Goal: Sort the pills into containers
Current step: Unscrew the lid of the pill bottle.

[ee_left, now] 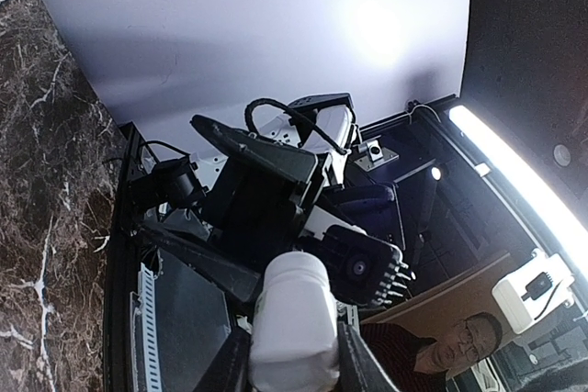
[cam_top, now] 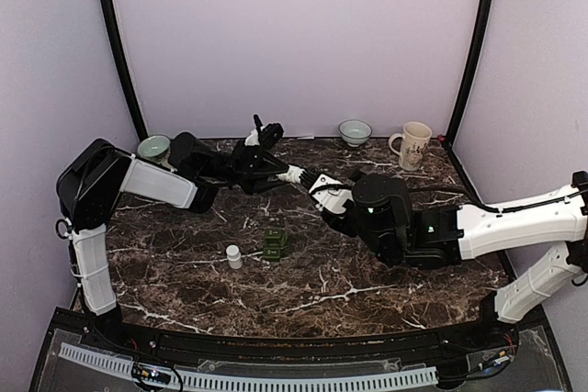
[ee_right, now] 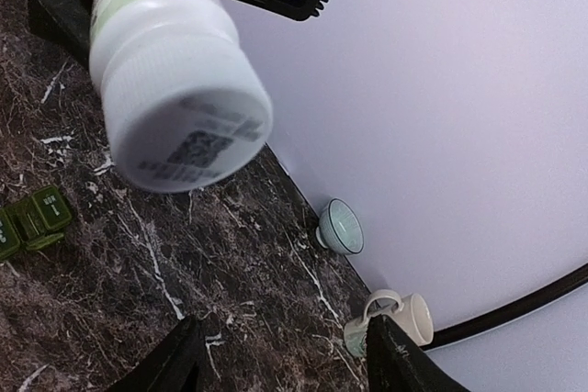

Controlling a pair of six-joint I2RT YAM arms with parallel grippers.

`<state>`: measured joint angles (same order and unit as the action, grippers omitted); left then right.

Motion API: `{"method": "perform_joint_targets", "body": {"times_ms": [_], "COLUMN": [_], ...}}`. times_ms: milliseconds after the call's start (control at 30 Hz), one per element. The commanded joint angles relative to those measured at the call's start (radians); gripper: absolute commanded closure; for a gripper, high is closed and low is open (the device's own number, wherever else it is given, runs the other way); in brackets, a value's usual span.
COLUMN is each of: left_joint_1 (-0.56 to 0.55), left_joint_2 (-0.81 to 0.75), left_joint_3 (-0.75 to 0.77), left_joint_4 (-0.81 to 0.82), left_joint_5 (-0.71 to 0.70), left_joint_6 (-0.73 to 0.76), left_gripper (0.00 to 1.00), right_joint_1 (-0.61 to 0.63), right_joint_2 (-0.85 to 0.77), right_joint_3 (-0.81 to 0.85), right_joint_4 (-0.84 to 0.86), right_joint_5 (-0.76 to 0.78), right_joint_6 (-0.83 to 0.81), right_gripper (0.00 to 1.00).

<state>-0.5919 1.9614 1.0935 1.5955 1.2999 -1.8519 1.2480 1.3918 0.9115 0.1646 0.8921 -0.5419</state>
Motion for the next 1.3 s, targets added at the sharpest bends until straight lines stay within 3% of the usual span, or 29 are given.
{"method": "perform_joint_targets", "body": {"times_ms": [0, 133, 267, 400, 667, 867, 967, 1067, 1267], "left_joint_1": [0.001, 0.001, 0.001, 0.003, 0.003, 0.003, 0.003, 0.003, 0.003], "left_joint_2": [-0.032, -0.035, -0.066, -0.101, -0.164, -0.208, -0.228, -0.232, -0.224], "left_joint_3": [0.026, 0.024, 0.018, 0.022, 0.007, 0.004, 0.001, 0.008, 0.006], "left_joint_4": [0.065, 0.01, -0.162, -0.381, -0.612, -0.687, -0.715, -0.746, -0.746], "left_joint_5": [0.009, -0.001, -0.026, -0.07, -0.177, -0.214, -0.23, -0.235, -0.233], "left_joint_6": [0.019, 0.079, 0.246, 0.445, 0.727, 0.848, 0.897, 0.926, 0.931], "left_gripper": [1.0, 1.0, 1.0, 1.0, 1.0, 1.0, 1.0, 1.0, 1.0], "right_joint_1": [0.003, -0.008, -0.063, -0.193, -0.454, -0.572, -0.605, -0.626, -0.639], "right_joint_2": [-0.042, -0.088, -0.113, -0.142, -0.062, 0.003, 0.009, 0.002, 0.02], "right_joint_3": [0.02, 0.076, 0.168, 0.234, 0.328, 0.263, 0.196, 0.128, 0.054], "right_joint_4": [-0.028, -0.147, -0.297, -0.381, -0.464, -0.325, -0.196, -0.05, 0.207], "right_joint_5": [0.004, -0.105, -0.295, -0.544, -1.071, -1.409, -1.528, -1.595, -1.671], "right_joint_6": [0.054, 0.224, 0.445, 0.676, 1.129, 1.428, 1.552, 1.676, 1.874], "right_gripper": [0.4, 0.4, 0.4, 0.4, 0.37, 0.35, 0.29, 0.23, 0.23]}}
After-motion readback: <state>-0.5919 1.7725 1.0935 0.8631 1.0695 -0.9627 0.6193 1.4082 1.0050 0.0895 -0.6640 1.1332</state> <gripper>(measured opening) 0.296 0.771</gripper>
